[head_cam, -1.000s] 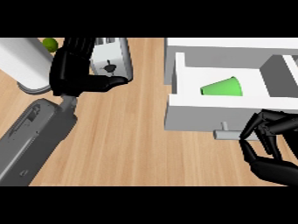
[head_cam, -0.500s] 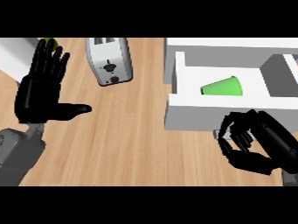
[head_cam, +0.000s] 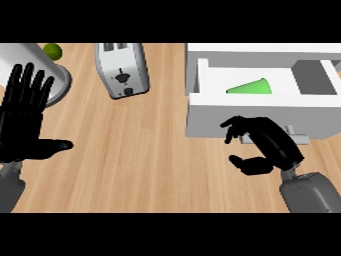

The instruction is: Pick up the cup, place it into the drawer and close the drawer

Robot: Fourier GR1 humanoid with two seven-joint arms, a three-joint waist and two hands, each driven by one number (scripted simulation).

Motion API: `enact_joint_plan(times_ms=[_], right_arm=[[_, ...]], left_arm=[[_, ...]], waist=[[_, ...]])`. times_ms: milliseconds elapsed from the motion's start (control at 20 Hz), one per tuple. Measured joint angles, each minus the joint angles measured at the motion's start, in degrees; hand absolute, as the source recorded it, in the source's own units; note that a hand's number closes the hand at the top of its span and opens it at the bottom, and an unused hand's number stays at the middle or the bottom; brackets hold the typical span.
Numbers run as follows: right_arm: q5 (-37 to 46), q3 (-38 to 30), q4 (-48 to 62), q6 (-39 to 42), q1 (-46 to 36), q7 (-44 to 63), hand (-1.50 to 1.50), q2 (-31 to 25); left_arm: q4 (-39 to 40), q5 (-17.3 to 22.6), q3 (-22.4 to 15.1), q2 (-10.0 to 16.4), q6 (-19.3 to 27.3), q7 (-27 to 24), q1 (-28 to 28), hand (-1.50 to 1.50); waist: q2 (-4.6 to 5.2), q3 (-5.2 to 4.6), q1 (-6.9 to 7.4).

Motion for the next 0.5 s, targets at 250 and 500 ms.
enact_joint_plan(times_ms=[250,500], right_arm=[[4.7,0.0,12.8,-3.4,-5.2,-3.0,-1.50,1.5],[6.4,-2.6,25.8,-5.4,-13.2,-5.3,-1.50,4.0]], left_arm=[[-1.9,0.4,3.3,0.8,-3.4,0.6,3.8,-1.50],[0.7,-0.8,6.1,-0.4,-8.0,-0.5,5.4,-1.50]], waist=[[0.01,0.00,0.03],[0.07,0.00,-0.09]])
